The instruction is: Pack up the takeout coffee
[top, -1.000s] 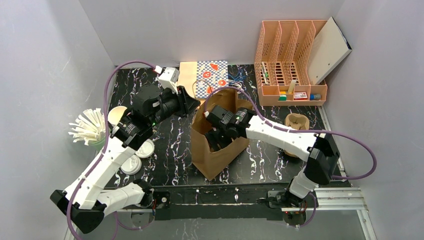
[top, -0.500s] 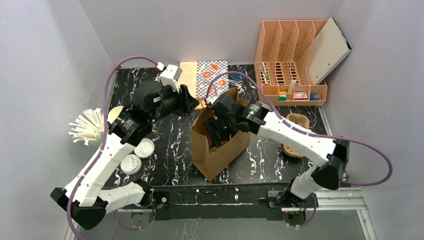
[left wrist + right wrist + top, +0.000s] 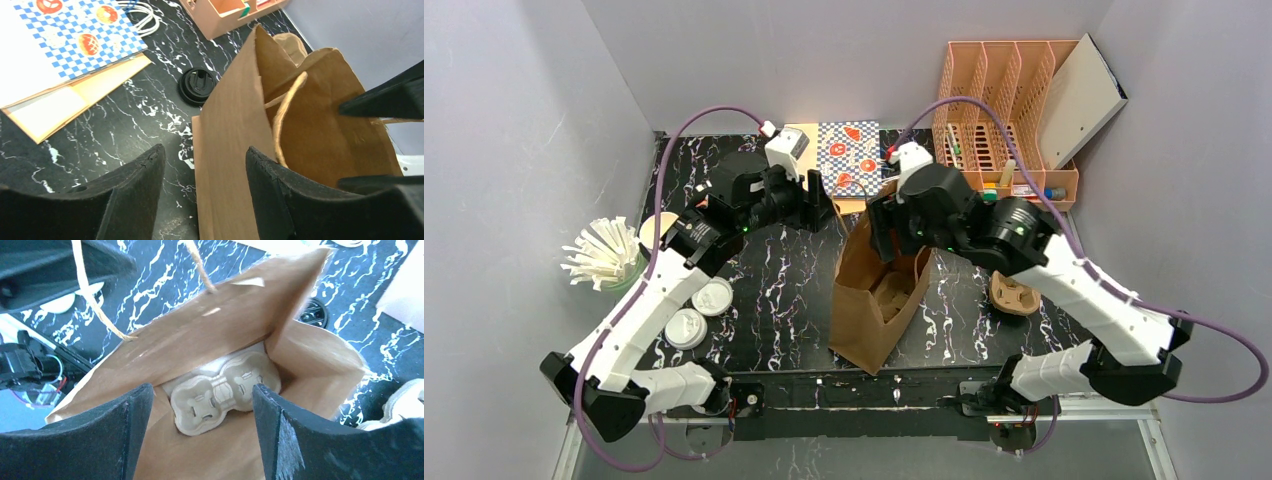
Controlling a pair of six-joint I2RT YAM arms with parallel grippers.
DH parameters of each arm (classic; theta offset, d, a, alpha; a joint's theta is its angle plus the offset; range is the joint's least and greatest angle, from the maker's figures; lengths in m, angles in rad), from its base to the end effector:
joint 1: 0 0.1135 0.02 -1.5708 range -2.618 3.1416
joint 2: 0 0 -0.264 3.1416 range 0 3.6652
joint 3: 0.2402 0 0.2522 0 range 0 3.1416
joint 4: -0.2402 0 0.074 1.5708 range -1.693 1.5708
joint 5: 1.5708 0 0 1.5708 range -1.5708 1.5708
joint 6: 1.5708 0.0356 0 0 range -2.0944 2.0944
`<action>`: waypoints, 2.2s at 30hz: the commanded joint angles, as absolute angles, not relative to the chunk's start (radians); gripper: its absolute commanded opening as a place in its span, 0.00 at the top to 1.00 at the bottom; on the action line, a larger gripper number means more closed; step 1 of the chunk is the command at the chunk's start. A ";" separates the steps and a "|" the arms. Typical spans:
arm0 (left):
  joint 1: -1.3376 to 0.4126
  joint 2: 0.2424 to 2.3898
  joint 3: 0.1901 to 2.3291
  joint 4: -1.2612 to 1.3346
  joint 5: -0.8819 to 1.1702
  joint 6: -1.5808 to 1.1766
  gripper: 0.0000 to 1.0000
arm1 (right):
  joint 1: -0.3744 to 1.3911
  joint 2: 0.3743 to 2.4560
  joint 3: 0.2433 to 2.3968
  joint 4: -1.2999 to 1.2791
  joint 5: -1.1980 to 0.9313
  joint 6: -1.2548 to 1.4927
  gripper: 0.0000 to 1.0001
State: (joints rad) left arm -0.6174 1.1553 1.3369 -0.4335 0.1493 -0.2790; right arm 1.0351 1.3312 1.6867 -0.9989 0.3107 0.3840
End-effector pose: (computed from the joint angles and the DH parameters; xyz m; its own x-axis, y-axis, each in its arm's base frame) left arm 0.2002 -0.1486 0.4311 -0.3854 -0.0604 -0.9208 0.6073 0.7347 -0.3023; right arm 0.1382 0.2115 0.4467 -0.5439 -0.2174 -0.8105 -0.5286 0.8389 0.1297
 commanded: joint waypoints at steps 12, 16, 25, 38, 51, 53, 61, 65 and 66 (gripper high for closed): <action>-0.620 1.119 1.411 -0.374 0.137 -0.306 0.41 | 1.032 1.121 1.728 -0.909 0.614 0.473 0.22; -0.620 1.147 1.501 -0.402 0.058 -0.291 0.41 | 1.032 1.126 1.766 -0.996 0.738 0.506 0.27; -0.620 1.395 1.658 -0.481 0.213 -0.344 0.41 | 1.020 1.243 1.791 -1.272 0.795 0.692 0.38; -0.620 1.599 1.796 -0.487 0.417 -0.306 0.29 | 0.770 1.285 1.683 -1.092 0.417 0.562 0.39; -0.618 1.543 1.956 -0.591 0.082 -0.190 0.30 | 0.716 1.305 1.646 -1.013 0.273 0.537 0.63; -0.618 1.552 1.966 -0.608 0.075 -0.180 0.30 | 0.713 1.309 1.652 -1.000 0.266 0.526 0.77; -0.611 1.585 2.078 -0.834 -0.154 -0.216 0.29 | 0.713 1.330 1.690 -0.887 0.160 0.464 0.99; -0.606 1.539 2.022 -0.814 -0.005 -0.215 0.26 | 0.713 1.324 1.706 -0.829 0.127 0.424 0.99; -0.606 1.540 2.026 -0.825 0.028 -0.215 0.26 | 0.712 1.333 1.718 -0.829 0.126 0.418 0.99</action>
